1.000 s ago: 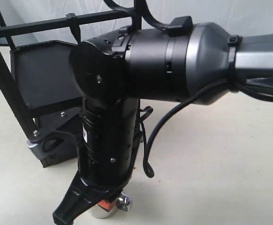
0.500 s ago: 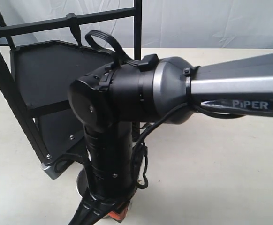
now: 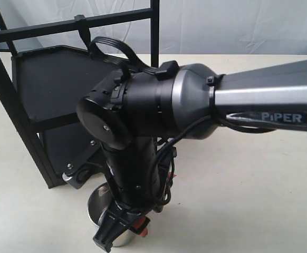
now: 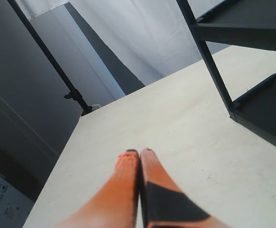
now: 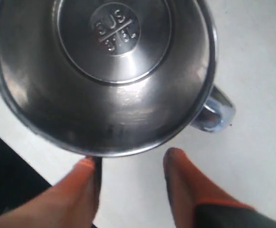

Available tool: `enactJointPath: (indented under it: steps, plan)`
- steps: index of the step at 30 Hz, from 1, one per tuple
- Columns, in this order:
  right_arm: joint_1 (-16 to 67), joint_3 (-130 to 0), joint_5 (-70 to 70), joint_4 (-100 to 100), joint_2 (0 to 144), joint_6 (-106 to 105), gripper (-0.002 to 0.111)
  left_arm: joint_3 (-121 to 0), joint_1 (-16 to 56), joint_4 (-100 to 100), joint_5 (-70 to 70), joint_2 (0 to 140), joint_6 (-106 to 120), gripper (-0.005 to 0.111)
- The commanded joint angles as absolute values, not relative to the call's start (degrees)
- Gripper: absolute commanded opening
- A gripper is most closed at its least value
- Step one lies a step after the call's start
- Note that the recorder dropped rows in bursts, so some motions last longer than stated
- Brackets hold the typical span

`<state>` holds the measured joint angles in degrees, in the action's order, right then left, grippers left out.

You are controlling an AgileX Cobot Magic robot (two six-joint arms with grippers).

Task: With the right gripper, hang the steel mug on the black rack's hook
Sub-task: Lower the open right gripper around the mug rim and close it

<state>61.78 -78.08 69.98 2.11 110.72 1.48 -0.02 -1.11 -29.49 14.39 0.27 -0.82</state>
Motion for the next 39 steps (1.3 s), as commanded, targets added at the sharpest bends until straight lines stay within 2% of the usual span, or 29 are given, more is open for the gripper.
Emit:
enactJointPath:
  steps: [1, 11, 30, 39]
  plan:
    - [61.68, -77.9, 69.96, 3.57, 109.94, 0.0, 0.057, 0.0, -1.04, -29.44, 13.95, 0.0, -0.96, 0.001]
    - [61.68, -77.9, 69.96, 7.56, 103.05, -1.44, 0.057, 0.0, -1.04, -29.44, 13.95, 0.0, -0.96, 0.001]
    - [61.78, -82.64, 69.96, 13.63, 105.5, -3.53, 0.057, 0.0, -1.04, -29.44, 13.95, 0.0, -0.96, 0.001]
    - [61.78, -82.64, 65.15, 14.07, 109.72, -6.43, 0.057, 0.0, -1.04, -29.44, 13.95, 0.0, -0.96, 0.001]
